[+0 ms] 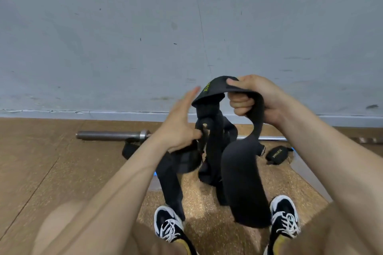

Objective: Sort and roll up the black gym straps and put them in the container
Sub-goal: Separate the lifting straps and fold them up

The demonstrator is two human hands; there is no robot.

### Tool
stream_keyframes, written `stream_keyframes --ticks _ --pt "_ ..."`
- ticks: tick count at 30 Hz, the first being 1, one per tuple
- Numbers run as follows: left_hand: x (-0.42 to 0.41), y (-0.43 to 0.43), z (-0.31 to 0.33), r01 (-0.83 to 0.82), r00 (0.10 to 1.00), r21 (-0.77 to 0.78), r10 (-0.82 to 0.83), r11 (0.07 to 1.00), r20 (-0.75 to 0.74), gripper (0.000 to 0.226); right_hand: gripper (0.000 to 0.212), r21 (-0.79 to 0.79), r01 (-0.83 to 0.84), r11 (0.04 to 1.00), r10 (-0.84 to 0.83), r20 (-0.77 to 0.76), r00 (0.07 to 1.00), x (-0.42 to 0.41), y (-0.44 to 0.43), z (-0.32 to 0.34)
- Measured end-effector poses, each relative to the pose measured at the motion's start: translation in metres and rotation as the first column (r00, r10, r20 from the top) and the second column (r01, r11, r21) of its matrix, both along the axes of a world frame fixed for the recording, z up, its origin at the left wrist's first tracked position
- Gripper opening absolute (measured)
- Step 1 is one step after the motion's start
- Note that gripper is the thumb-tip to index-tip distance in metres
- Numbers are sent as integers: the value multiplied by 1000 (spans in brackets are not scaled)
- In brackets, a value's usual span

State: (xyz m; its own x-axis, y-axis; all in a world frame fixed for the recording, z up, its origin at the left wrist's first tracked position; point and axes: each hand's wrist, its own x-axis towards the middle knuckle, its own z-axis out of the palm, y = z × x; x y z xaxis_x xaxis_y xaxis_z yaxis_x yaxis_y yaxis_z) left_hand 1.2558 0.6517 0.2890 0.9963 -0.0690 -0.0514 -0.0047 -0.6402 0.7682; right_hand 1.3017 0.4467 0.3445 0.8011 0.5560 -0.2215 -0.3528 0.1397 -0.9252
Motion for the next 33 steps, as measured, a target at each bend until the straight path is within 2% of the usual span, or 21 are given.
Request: stream_keyframes --ticks 2,3,4,8,10,13,16,19,20,22,24,26,28,29,31,33 --pt "-2 -17 -5 83 990 -11 -84 996 -116 44 36 64 -27 998 26 16 1000 -4 3 3" --pt "0 -17 -8 61 993 -5 -62 998 -106 24 36 74 -29 997 27 30 999 -5 3 5" --pt "3 -12 -11 11 999 23 -10 1000 -38 16 36 61 -14 998 11 52 999 -4 1 6" --pt "15 32 -13 -339 927 154 302 928 221 33 23 -212 91 973 -41 230 972 -1 -14 4" --pt "15 39 -14 -426 893 198 375 883 248 43 23 -271 96 958 -34 224 974 -2 -15 -3" --pt "12 40 -13 -492 864 177 453 852 222 52 30 -248 107 963 -66 170 983 -3 -15 -5" --pt "14 48 -2 -537 839 91 519 839 167 58 38 -227 146 963 -105 184 977 -3 -19 -5" --pt "9 42 8 -498 862 30 491 867 124 58 39 -418 183 890 -59 293 954 -5 -18 -14" --pt "6 37 10 -455 883 38 445 890 150 58 36 -472 153 868 -17 280 960 -4 -17 -19" --pt "0 23 16 -356 917 103 326 929 231 55 28 -528 -13 849 122 171 978 -8 -11 -27" --pt "0 14 22 -277 923 119 230 953 307 48 24 -505 -172 846 248 87 965 -17 3 -32" --pt "1 10 25 -244 922 110 196 963 334 38 25 -324 -236 916 254 15 967 -26 18 -33" --pt "2 13 29 -270 914 101 221 958 340 31 36 -117 -201 973 197 -43 979 -33 30 -29" --pt "3 15 30 -288 912 107 239 952 332 30 36 -88 -139 986 137 -23 990 -36 35 -25" --pt "6 21 28 -321 917 110 280 941 285 32 26 -126 2 992 10 95 995 -39 39 -17" --pt "10 25 18 -356 915 25 343 934 213 33 20 -234 32 972 20 215 976 -41 38 -9"
